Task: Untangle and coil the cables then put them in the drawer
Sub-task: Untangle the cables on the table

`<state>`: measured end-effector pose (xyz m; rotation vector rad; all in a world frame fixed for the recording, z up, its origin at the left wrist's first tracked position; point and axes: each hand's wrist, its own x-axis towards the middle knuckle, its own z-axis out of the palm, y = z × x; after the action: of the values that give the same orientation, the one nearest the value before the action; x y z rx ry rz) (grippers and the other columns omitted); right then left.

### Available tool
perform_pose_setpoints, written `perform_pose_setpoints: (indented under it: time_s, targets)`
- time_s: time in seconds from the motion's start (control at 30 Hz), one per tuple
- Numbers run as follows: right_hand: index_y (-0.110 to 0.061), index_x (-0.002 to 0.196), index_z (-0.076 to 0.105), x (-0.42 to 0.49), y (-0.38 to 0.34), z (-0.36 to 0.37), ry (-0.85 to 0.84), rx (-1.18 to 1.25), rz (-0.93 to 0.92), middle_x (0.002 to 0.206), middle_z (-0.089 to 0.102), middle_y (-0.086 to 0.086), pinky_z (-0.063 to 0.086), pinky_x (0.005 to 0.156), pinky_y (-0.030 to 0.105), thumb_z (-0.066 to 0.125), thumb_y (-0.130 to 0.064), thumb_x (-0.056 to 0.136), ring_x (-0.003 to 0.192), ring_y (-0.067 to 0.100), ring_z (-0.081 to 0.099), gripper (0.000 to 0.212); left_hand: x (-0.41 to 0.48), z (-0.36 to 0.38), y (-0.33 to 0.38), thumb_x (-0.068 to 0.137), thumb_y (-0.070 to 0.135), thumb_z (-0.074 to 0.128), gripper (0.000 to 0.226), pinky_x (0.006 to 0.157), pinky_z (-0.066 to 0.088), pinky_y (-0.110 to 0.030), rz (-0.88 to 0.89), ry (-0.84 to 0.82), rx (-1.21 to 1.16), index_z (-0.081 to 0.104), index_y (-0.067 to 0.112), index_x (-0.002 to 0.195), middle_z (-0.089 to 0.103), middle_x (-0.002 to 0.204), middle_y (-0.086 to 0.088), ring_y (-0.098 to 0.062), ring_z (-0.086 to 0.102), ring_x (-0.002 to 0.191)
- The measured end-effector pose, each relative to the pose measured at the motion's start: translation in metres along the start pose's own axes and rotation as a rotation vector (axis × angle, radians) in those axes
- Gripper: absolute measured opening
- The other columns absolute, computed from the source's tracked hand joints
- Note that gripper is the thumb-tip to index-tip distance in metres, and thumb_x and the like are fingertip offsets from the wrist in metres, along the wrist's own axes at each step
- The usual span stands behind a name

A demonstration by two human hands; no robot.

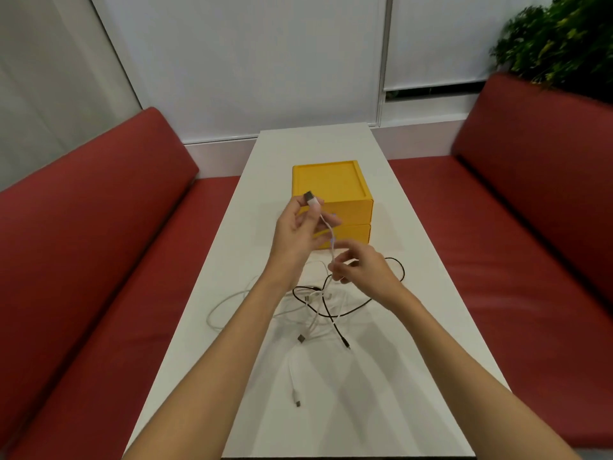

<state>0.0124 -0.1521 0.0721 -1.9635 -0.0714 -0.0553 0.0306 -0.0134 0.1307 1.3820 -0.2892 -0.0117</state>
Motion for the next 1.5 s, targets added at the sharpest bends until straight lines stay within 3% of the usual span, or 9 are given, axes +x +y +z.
perform_pose_setpoints:
  time_s: [0.13, 0.2, 0.37, 0.67, 0.83, 0.93, 1.07, 1.27, 1.5]
  targets:
    - [-0.008, 0.084, 0.070, -0.001, 0.007, 0.004, -0.018, -0.124, -0.037, 0.075, 0.072, 0.011, 0.055, 0.067, 0.022, 0.061, -0.010, 0.090, 0.064, 0.012, 0.068, 0.010, 0.001, -0.010, 0.012, 0.102, 0.024, 0.044, 0.014, 0.065, 0.055, -0.028, 0.064, 0.087, 0.040, 0.055, 0.015, 0.101, 0.049, 0.065, -0.001, -0.013, 0.056, 0.059]
    - [-0.007, 0.082, 0.069, 0.000, 0.008, 0.000, 0.002, -0.184, -0.078, 0.072, 0.071, 0.009, 0.050, 0.062, 0.013, 0.061, -0.010, 0.091, 0.059, 0.005, 0.065, 0.012, 0.000, -0.022, 0.014, 0.102, 0.022, 0.046, 0.013, 0.053, 0.047, -0.024, 0.096, 0.127, 0.074, 0.056, 0.017, 0.099, 0.042, 0.063, 0.001, -0.008, 0.042, 0.050]
    - [-0.006, 0.084, 0.069, 0.004, 0.018, -0.009, -0.001, -0.278, -0.105, 0.078, 0.071, 0.005, 0.051, 0.066, 0.015, 0.060, -0.011, 0.091, 0.065, 0.002, 0.067, 0.013, -0.003, -0.062, 0.025, 0.103, 0.023, 0.045, 0.013, 0.042, 0.023, -0.017, 0.130, 0.255, 0.007, 0.054, 0.019, 0.094, 0.042, 0.061, 0.008, -0.004, 0.025, 0.045]
    - [-0.013, 0.090, 0.074, 0.002, 0.027, 0.004, -0.116, -0.022, 0.070, 0.085, 0.075, 0.002, 0.057, 0.084, 0.031, 0.060, -0.017, 0.086, 0.083, 0.010, 0.072, 0.015, -0.017, -0.082, 0.039, 0.103, 0.031, 0.043, 0.018, 0.040, 0.018, -0.017, 0.082, 0.369, 0.006, 0.055, 0.025, 0.091, 0.034, 0.052, 0.009, -0.004, 0.022, 0.040]
    - [-0.016, 0.088, 0.074, -0.005, 0.015, 0.016, -0.213, -0.100, 0.007, 0.089, 0.074, -0.005, 0.052, 0.074, 0.019, 0.069, -0.016, 0.083, 0.082, 0.008, 0.070, 0.008, -0.021, -0.081, 0.042, 0.102, 0.033, 0.044, 0.019, 0.039, 0.022, -0.017, 0.051, 0.414, -0.021, 0.057, 0.025, 0.092, 0.041, 0.052, 0.009, -0.005, 0.028, 0.039]
    - [-0.011, 0.086, 0.073, -0.001, -0.001, 0.024, -0.200, -0.022, -0.068, 0.089, 0.073, 0.000, 0.056, 0.078, 0.031, 0.069, -0.011, 0.083, 0.083, 0.015, 0.070, 0.005, -0.023, -0.072, 0.034, 0.102, 0.032, 0.046, 0.019, 0.042, 0.028, -0.016, -0.002, 0.411, -0.022, 0.060, 0.020, 0.097, 0.046, 0.056, 0.007, -0.006, 0.034, 0.041]
    - [-0.004, 0.086, 0.072, 0.007, -0.020, 0.014, -0.121, 0.221, -0.113, 0.091, 0.073, 0.010, 0.053, 0.081, 0.029, 0.062, -0.002, 0.085, 0.087, 0.020, 0.069, 0.010, -0.029, -0.074, 0.024, 0.102, 0.029, 0.046, 0.018, 0.040, 0.030, -0.015, -0.102, 0.398, -0.008, 0.061, 0.018, 0.100, 0.048, 0.062, 0.005, -0.006, 0.040, 0.041]
    - [0.003, 0.096, 0.063, 0.017, -0.050, -0.008, -0.008, 0.935, 0.109, 0.087, 0.067, 0.015, 0.059, 0.073, 0.028, 0.058, 0.004, 0.088, 0.080, 0.023, 0.071, 0.010, -0.043, -0.097, 0.006, 0.101, 0.029, 0.048, 0.019, 0.037, 0.026, -0.014, -0.332, 0.287, 0.017, 0.063, 0.018, 0.106, 0.045, 0.066, 0.005, -0.003, 0.027, 0.037]
    - [0.000, 0.113, 0.050, 0.030, -0.052, -0.013, 0.042, 0.805, 0.477, 0.073, 0.054, 0.011, 0.048, 0.041, 0.018, 0.052, 0.003, 0.094, 0.037, 0.007, 0.055, 0.020, -0.058, -0.123, -0.003, 0.100, 0.025, 0.052, 0.017, 0.034, 0.023, -0.014, -0.368, 0.318, 0.040, 0.066, 0.017, 0.102, 0.044, 0.055, 0.005, -0.004, 0.022, 0.034]
